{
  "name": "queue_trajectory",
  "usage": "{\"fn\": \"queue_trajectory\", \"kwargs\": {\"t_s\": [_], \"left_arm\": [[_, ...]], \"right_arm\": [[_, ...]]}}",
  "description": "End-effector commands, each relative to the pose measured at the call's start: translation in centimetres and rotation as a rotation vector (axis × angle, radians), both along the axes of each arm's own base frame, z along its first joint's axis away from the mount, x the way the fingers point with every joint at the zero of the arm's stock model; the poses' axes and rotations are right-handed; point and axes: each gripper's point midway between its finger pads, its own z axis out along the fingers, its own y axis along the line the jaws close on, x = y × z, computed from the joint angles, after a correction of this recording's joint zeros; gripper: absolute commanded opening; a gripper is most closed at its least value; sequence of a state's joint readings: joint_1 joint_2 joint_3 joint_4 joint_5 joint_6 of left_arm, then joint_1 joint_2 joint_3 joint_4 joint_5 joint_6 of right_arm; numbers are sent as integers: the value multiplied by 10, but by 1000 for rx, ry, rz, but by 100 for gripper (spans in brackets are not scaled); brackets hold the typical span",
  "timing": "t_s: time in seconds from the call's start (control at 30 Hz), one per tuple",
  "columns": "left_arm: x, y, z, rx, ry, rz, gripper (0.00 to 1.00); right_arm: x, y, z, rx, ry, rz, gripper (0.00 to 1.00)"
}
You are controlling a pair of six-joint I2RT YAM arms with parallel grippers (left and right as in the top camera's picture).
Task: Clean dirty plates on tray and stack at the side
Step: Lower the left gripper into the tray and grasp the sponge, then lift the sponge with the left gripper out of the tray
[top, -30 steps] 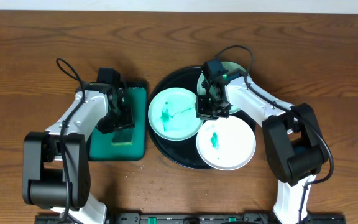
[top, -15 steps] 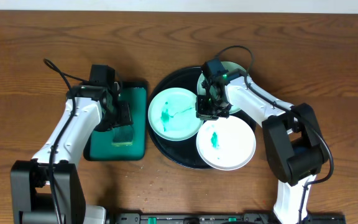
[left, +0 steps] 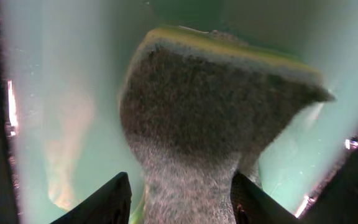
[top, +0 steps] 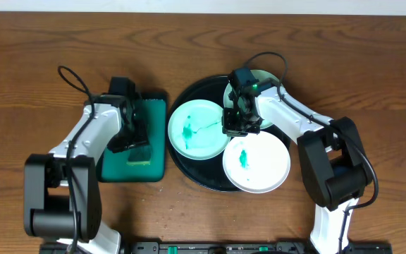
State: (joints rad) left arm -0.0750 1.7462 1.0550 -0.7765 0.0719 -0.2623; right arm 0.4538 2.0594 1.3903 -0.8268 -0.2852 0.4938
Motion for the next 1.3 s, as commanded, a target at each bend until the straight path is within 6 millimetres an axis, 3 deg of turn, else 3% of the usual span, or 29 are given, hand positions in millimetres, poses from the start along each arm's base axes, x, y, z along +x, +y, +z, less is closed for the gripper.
{"fn": "queue_trajectory", "kwargs": {"t_s": [0.0, 0.07, 0.2, 0.47, 0.57, 0.67, 0.77, 0.93, 1.0, 1.27], "left_arm": [[-5, 3, -8, 14, 28, 7, 43], [-4, 3, -8, 14, 23, 7, 32], [-4, 3, -8, 13, 21, 7, 27], [-3, 1, -15, 6, 32, 7, 41], [-4, 1, -21, 4, 48, 7, 42], [-4, 1, -22, 5, 52, 7, 34], [-3, 1, -22, 5, 48, 7, 8], [1, -4, -21, -24, 29, 3, 7], [4, -4, -16, -25, 11, 2, 7], [22, -5, 75, -43, -289, -9, 7]], "right_arm": [[-22, -9, -18, -53, 75, 12, 1], [-22, -9, -18, -53, 75, 12, 1], [-23, -9, -18, -55, 78, 12, 1], [-23, -9, -18, -55, 78, 12, 1], [-23, -9, -18, -55, 78, 12, 1], [-23, -9, -18, -55, 78, 12, 1], [-23, -9, -18, -55, 79, 12, 1], [-25, -10, -18, -58, 85, 13, 1], [-26, -10, -18, -61, 89, 13, 1], [-26, -10, -18, -60, 88, 13, 1]]}}
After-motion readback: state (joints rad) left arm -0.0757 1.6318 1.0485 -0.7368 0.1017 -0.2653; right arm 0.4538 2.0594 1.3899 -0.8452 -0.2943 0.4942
